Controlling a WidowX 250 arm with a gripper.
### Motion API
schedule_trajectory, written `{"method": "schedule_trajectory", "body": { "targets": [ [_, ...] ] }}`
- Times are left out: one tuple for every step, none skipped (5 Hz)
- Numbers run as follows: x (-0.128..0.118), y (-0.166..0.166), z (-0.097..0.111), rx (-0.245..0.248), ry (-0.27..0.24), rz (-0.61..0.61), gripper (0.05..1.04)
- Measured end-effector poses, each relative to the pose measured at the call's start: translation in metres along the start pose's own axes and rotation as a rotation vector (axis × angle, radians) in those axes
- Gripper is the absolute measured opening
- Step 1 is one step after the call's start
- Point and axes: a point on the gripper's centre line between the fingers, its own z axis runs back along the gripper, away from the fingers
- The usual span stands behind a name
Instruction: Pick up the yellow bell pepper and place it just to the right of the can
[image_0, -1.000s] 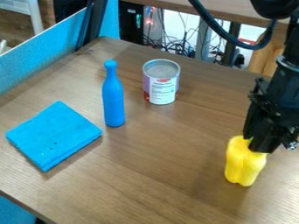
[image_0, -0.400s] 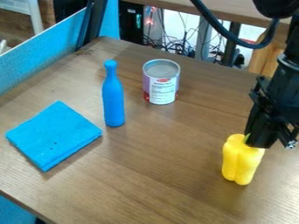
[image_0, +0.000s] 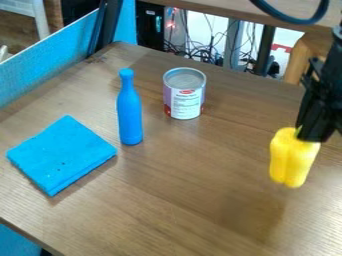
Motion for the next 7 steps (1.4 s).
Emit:
{"method": "schedule_trajectory", "body": {
  "targets": [
    [0.001,0.019,0.001,-0.002,0.005,0.029,0.107],
    [-0.001,0.041,0.006,0.007,-0.015,0.071,0.107],
    [-0.011,0.065,0.004,0.009,-0.018,0.128,0.107],
    [-0.03,0.089,0.003,0.022,-0.005,0.188,0.107],
    [-0.044,0.107,-0.001,0.033,0.0,0.235,0.107],
    [-0.046,0.112,-0.011,0.051,-0.003,0.244,0.107],
    [-0.044,0.12,-0.017,0.095,-0.009,0.257,0.107]
  ]
}}
